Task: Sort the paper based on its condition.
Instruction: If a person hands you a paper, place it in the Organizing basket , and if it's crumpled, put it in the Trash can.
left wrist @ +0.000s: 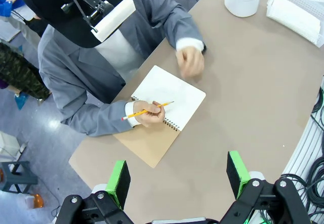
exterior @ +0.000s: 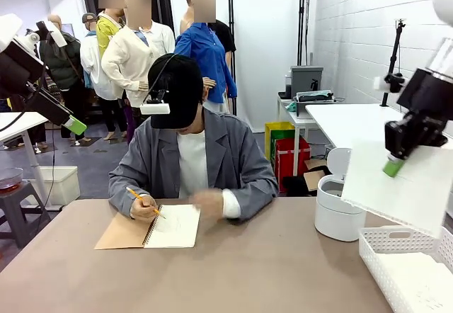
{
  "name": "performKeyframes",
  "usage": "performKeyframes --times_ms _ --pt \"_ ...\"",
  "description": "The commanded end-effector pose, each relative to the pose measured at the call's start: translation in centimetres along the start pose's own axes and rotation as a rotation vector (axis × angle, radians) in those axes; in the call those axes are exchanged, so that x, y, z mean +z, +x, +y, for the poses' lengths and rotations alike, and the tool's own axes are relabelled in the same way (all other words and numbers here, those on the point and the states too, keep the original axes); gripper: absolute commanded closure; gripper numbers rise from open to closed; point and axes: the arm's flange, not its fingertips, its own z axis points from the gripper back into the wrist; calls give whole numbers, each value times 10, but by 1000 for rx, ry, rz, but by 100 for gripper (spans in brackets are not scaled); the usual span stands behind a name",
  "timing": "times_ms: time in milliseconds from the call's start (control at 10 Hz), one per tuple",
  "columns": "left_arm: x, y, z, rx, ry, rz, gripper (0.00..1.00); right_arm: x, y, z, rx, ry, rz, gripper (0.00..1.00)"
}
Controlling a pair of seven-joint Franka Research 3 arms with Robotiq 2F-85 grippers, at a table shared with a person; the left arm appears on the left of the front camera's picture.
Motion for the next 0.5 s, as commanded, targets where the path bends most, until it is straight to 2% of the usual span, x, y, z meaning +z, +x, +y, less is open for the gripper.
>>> performKeyframes --times_ms 0,300,400 --pt "0 -1 0 3 -2 -3 0 -19 -11 -21 5 -84 -34 100" --pt "0 -1 0 3 -2 -3 0 -33 -30 -42 59 -203 -33 100" --pt "0 -1 0 3 -2 -3 0 -36 -34 -43 38 -200 -40 100"
